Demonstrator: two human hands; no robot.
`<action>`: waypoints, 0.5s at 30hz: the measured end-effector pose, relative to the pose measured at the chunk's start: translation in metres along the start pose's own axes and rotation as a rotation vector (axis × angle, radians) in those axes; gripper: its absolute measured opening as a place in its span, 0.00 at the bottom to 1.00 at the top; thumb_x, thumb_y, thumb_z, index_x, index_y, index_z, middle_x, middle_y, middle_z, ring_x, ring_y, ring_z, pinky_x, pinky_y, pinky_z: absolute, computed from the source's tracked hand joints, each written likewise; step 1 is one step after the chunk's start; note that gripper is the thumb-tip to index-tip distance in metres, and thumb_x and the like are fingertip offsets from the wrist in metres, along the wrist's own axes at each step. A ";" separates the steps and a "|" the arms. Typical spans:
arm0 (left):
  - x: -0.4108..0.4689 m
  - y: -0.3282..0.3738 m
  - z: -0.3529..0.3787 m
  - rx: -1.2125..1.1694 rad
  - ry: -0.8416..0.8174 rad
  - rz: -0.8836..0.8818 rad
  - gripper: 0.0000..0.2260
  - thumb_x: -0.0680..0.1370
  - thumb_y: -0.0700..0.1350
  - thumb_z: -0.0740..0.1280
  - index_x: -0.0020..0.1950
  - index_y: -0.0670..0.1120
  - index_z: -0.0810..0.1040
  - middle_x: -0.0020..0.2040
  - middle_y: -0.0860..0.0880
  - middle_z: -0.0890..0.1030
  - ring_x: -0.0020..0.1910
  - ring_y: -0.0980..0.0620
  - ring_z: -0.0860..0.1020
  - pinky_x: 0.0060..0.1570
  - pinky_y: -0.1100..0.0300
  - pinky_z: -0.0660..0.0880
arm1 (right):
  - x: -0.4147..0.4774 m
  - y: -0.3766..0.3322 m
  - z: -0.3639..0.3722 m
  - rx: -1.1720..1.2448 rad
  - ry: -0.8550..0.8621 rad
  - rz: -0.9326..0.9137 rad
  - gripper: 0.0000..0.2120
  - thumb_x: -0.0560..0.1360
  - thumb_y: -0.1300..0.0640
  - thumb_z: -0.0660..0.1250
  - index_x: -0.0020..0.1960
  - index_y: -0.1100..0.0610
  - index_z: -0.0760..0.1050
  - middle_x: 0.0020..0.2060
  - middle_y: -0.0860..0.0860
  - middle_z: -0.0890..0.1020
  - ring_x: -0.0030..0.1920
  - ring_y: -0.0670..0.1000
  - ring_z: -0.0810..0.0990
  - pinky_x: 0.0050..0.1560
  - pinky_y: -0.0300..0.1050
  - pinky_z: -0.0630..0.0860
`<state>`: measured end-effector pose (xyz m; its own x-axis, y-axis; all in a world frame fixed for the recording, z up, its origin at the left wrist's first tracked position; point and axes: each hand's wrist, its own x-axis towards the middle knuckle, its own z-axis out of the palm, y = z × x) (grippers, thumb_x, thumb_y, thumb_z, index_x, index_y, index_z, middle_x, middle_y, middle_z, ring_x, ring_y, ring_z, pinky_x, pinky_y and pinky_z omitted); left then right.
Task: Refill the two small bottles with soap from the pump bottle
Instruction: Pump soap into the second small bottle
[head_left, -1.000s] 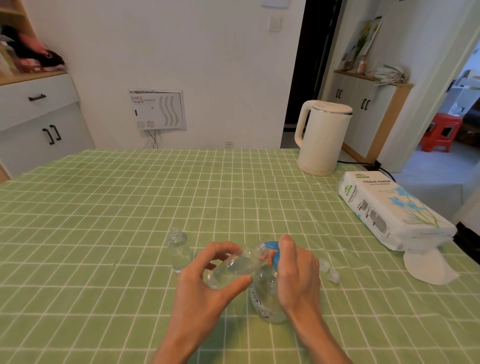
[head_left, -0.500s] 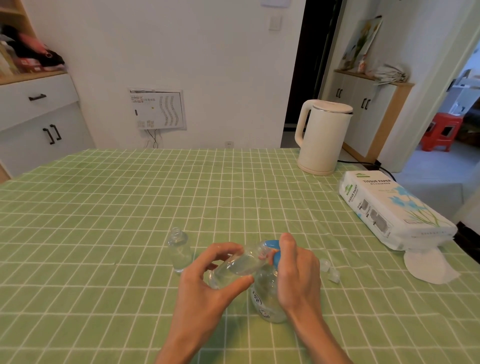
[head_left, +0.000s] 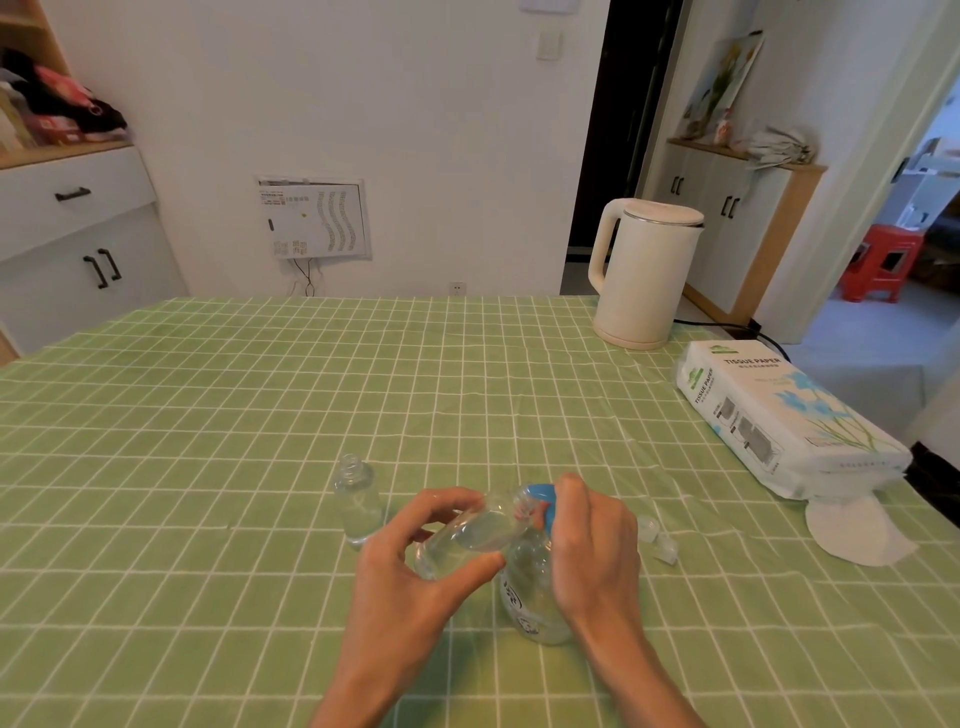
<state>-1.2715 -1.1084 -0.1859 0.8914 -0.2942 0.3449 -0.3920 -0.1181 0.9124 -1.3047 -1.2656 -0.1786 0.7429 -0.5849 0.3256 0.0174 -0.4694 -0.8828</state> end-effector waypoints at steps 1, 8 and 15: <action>0.000 0.000 0.000 0.001 0.000 0.000 0.18 0.64 0.56 0.77 0.53 0.58 0.85 0.54 0.59 0.87 0.56 0.54 0.84 0.56 0.59 0.73 | 0.000 -0.001 0.000 0.003 0.003 0.008 0.26 0.75 0.39 0.48 0.22 0.41 0.70 0.18 0.40 0.69 0.23 0.42 0.70 0.30 0.37 0.60; 0.001 -0.002 -0.003 0.031 -0.005 0.009 0.18 0.65 0.54 0.78 0.54 0.61 0.83 0.55 0.60 0.87 0.56 0.55 0.83 0.56 0.66 0.73 | 0.000 -0.001 0.002 0.011 0.003 0.043 0.31 0.77 0.35 0.45 0.22 0.40 0.73 0.18 0.36 0.70 0.24 0.42 0.72 0.34 0.45 0.64; 0.000 -0.004 -0.004 0.028 -0.004 0.012 0.18 0.65 0.54 0.78 0.54 0.61 0.84 0.55 0.59 0.87 0.56 0.54 0.83 0.56 0.60 0.73 | 0.002 0.002 0.000 -0.019 0.009 -0.005 0.23 0.75 0.48 0.52 0.24 0.39 0.73 0.18 0.36 0.71 0.25 0.41 0.73 0.31 0.42 0.58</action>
<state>-1.2691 -1.1042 -0.1884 0.8856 -0.2996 0.3550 -0.4090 -0.1405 0.9017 -1.3033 -1.2672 -0.1798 0.7369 -0.5883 0.3329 0.0084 -0.4845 -0.8748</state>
